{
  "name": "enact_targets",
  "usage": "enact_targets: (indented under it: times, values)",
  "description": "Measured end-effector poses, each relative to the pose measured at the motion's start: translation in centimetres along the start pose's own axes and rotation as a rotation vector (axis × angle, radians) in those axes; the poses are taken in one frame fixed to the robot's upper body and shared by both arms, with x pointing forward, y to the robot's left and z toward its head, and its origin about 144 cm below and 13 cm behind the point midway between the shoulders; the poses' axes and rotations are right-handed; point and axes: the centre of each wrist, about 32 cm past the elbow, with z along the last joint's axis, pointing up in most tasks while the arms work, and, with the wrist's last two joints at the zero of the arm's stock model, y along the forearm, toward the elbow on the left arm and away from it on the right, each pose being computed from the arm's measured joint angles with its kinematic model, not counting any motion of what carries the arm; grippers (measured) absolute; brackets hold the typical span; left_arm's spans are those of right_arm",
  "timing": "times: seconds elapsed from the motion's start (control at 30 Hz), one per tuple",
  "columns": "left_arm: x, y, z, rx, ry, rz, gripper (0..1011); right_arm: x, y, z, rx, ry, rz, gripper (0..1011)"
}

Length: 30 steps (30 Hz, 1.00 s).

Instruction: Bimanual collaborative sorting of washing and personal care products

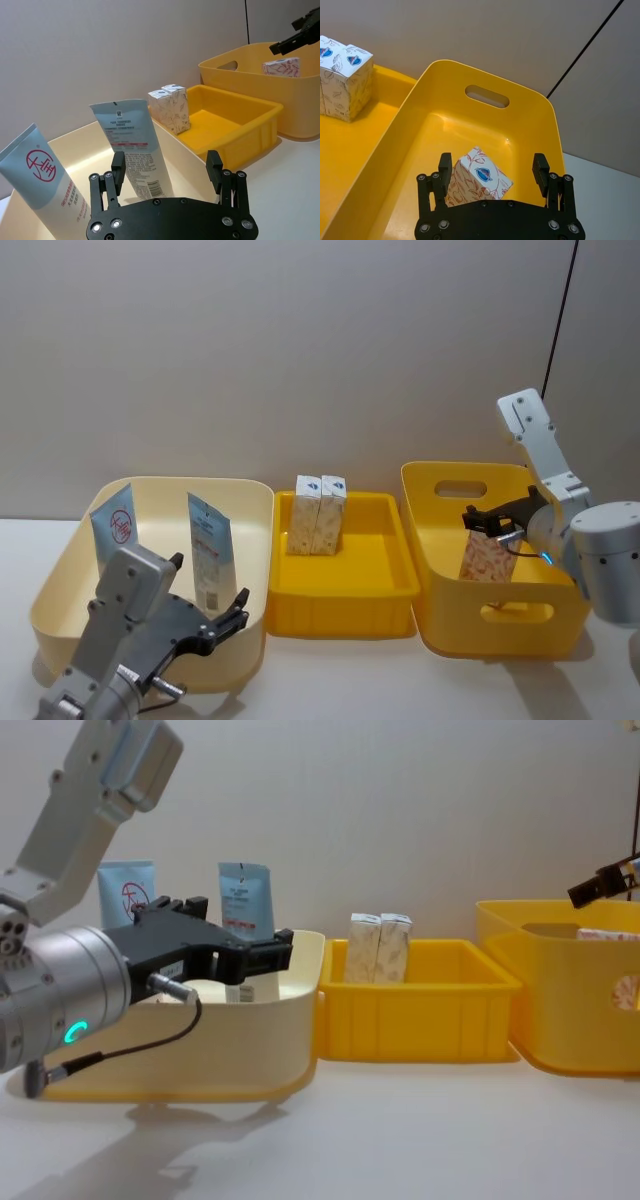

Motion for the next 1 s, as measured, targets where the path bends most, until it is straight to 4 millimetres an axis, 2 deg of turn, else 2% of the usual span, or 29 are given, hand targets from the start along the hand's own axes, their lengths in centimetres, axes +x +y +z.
enact_targets:
  times: [1.0]
  values:
    - [0.4,-3.3,-0.5,0.055,0.008,0.045,1003,0.0,0.0,-0.1,-0.004,0.001,0.000,1001]
